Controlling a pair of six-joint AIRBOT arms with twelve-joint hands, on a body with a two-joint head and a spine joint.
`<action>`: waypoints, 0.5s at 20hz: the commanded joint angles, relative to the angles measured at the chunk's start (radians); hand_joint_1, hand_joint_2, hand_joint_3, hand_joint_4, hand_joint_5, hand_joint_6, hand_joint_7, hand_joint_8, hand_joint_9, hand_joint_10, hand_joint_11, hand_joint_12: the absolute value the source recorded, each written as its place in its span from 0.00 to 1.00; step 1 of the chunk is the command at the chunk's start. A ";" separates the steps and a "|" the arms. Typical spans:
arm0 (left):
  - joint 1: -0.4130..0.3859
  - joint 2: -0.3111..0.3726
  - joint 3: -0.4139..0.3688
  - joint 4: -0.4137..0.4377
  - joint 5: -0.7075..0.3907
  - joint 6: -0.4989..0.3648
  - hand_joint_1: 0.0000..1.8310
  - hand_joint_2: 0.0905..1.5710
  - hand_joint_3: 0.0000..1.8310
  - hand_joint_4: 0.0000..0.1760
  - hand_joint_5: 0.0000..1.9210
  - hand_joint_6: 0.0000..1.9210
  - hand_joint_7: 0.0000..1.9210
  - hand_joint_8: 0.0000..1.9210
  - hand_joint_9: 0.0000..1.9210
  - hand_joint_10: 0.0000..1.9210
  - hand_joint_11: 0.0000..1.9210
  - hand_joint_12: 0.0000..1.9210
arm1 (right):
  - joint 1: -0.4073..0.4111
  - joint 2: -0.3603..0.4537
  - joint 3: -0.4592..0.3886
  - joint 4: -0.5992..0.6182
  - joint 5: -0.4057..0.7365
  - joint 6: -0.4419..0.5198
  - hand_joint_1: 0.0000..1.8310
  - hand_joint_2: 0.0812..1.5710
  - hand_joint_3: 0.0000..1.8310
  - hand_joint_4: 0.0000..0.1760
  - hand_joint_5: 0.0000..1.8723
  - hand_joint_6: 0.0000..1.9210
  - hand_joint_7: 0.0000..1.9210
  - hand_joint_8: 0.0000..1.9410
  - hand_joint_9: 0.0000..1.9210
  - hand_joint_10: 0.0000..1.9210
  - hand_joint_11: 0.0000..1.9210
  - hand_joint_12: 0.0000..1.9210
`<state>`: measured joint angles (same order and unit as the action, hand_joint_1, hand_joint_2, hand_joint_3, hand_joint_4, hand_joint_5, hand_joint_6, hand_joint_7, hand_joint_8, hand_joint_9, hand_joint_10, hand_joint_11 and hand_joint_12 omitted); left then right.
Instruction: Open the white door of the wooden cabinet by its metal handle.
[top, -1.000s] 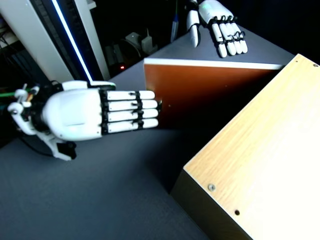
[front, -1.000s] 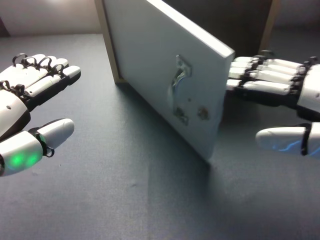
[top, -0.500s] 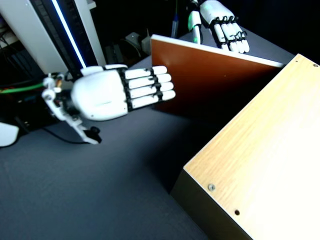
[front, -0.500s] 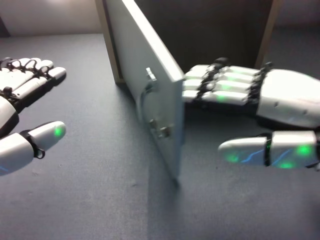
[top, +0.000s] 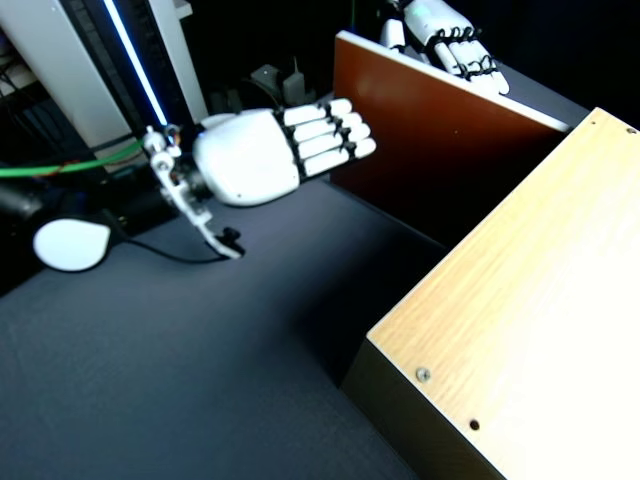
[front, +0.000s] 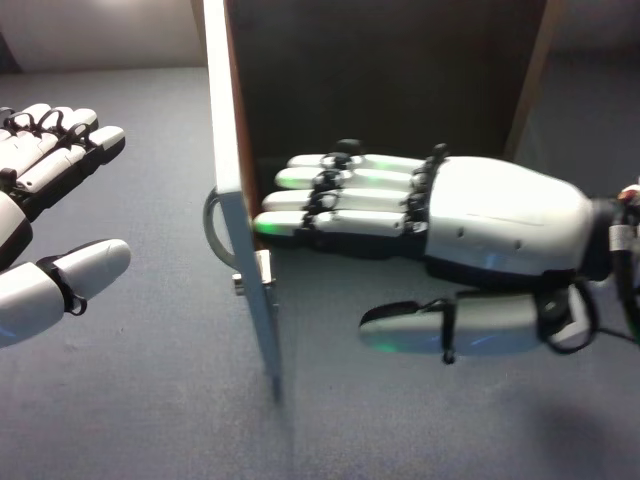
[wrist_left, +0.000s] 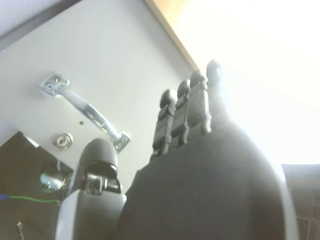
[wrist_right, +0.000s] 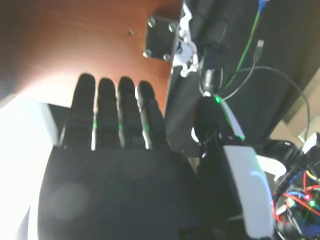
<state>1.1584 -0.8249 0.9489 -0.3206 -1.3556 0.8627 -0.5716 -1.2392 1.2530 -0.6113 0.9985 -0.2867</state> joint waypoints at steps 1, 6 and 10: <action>-0.005 0.005 0.006 -0.004 -0.124 0.002 0.00 0.87 0.01 0.00 0.05 0.02 0.00 0.00 0.00 0.00 0.00 0.00 | 0.016 -0.005 0.002 0.044 0.113 0.006 0.19 0.91 0.00 0.00 0.06 0.00 0.05 0.00 0.00 0.00 0.00 0.00; -0.005 0.002 0.011 -0.005 -0.121 0.002 0.00 0.87 0.01 0.00 0.05 0.02 0.00 0.00 0.00 0.00 0.00 0.00 | 0.041 -0.058 0.017 0.041 0.113 0.006 0.28 0.88 0.00 0.00 0.00 0.00 0.00 0.00 0.00 0.00 0.00 0.00; -0.006 -0.002 0.016 -0.005 -0.115 0.002 0.00 0.88 0.01 0.00 0.06 0.01 0.00 0.00 0.00 0.00 0.00 0.00 | 0.053 -0.090 0.026 0.039 0.113 0.006 0.26 0.88 0.00 0.00 0.03 0.00 0.00 0.00 0.00 0.00 0.00 0.00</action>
<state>1.1584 -0.8276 0.9596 -0.3225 -1.3533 0.8635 -0.5331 -1.3304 1.2819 -0.6216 0.9928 -0.2859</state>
